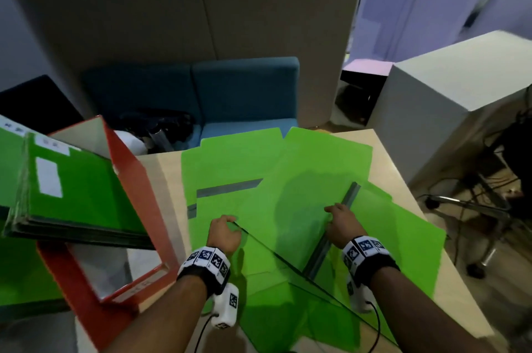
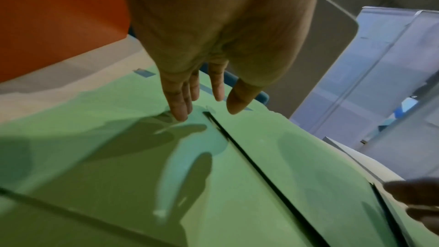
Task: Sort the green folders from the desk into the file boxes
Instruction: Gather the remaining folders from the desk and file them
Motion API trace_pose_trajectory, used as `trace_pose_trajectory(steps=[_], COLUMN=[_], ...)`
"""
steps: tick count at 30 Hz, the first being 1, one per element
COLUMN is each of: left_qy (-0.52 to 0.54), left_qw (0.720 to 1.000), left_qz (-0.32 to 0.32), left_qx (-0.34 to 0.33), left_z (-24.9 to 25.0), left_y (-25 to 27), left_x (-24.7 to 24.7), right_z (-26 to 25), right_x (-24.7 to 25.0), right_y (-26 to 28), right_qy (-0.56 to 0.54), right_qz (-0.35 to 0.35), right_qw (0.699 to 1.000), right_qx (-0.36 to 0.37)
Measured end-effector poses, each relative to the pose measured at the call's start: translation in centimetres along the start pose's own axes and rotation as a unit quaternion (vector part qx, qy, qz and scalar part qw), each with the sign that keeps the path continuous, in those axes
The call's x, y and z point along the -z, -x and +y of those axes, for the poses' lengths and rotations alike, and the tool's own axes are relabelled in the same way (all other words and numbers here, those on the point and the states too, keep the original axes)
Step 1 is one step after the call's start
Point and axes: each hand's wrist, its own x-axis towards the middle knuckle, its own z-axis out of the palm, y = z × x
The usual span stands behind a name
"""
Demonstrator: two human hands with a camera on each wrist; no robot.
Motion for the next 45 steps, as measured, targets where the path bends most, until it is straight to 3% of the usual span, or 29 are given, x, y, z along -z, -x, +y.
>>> trace_pose_trajectory(steps=[4, 10, 14, 19, 25, 31, 33, 34, 37, 39, 43, 45], left_qy=[0.021, 0.115, 0.22, 0.248, 0.255, 0.245, 0.231, 0.243, 0.314, 0.33, 0.293, 0.233], left_qw=[0.999, 0.99, 0.969, 0.965, 0.95, 0.919, 0.906, 0.902, 0.89, 0.888, 0.891, 0.909], left_qz=[-0.017, -0.037, 0.036, 0.073, 0.182, 0.309, 0.347, 0.345, 0.255, 0.205, 0.1, 0.029], left_qx=[0.032, 0.07, 0.107, 0.052, -0.011, -0.025, -0.065, -0.094, -0.212, -0.246, -0.332, -0.345], left_z=[-0.5, -0.3, 0.3, 1.0, 0.4, 0.0, 0.9, 1.2, 1.4, 0.5, 0.7, 0.7], left_y=[-0.4, -0.8, -1.3, -1.8, -2.6, -1.4, 0.1, 0.6, 1.2, 1.1, 2.2, 2.2], left_x=[-0.5, -0.6, 0.2, 2.1, 6.5, 10.3, 10.9, 10.8, 9.4, 8.0, 5.7, 4.9], right_z=[2.1, 2.3, 2.1, 0.9, -1.1, -2.3, -2.5, -2.7, -3.1, -3.2, -3.2, -2.8], right_x=[-0.7, -2.8, -3.0, -3.1, -4.1, -3.9, -3.8, -3.8, -3.5, -2.9, -1.3, -0.4], right_y=[-0.2, 0.4, 0.1, -0.7, -1.7, -1.7, -1.9, -2.0, -2.2, -2.2, -1.6, -1.6], right_qy=[-0.005, 0.035, 0.043, 0.042, 0.1, 0.1, 0.074, 0.053, -0.017, -0.048, -0.156, -0.275], right_qz=[-0.045, -0.073, -0.095, -0.111, -0.074, -0.026, -0.031, -0.043, -0.067, -0.054, -0.021, -0.011], right_qw=[0.999, 0.995, 0.992, 0.986, 0.98, 0.988, 0.992, 0.992, 0.992, 0.993, 0.986, 0.961], right_qx=[-0.018, 0.051, 0.075, 0.12, 0.154, 0.114, 0.102, 0.103, 0.102, 0.094, 0.062, 0.036])
